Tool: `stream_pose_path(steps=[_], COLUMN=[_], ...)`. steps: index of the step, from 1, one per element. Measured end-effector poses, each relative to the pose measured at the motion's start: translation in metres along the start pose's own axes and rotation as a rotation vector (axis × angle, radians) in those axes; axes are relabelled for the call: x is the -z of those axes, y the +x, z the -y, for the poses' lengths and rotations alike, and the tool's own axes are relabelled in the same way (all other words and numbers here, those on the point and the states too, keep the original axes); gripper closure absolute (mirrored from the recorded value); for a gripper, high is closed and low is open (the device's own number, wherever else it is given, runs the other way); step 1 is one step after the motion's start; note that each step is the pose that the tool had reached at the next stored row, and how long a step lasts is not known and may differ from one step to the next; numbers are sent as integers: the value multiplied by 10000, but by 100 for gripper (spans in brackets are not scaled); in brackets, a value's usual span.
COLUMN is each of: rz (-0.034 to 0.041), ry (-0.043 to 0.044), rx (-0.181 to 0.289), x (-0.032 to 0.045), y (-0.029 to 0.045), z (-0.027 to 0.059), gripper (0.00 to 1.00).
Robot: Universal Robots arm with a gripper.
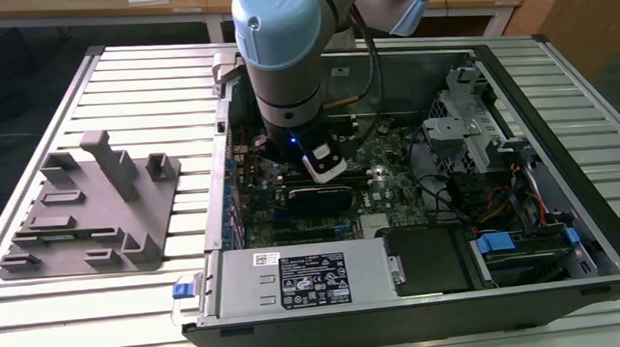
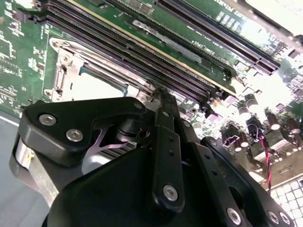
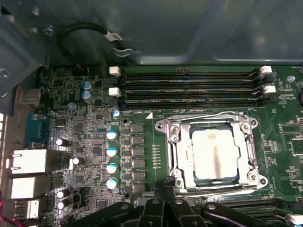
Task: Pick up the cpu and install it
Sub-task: 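Install the second cpu locking lever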
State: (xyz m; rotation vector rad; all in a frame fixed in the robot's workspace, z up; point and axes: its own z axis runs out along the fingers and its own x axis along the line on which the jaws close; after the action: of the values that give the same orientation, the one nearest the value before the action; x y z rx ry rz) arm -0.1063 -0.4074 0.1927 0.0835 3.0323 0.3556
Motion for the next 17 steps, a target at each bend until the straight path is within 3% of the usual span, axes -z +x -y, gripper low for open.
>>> stream_pose_path(steps=[17], rz=[-3], ry=[-33], rx=[1], x=[-25], y=[13], z=[7], gripper=[89])
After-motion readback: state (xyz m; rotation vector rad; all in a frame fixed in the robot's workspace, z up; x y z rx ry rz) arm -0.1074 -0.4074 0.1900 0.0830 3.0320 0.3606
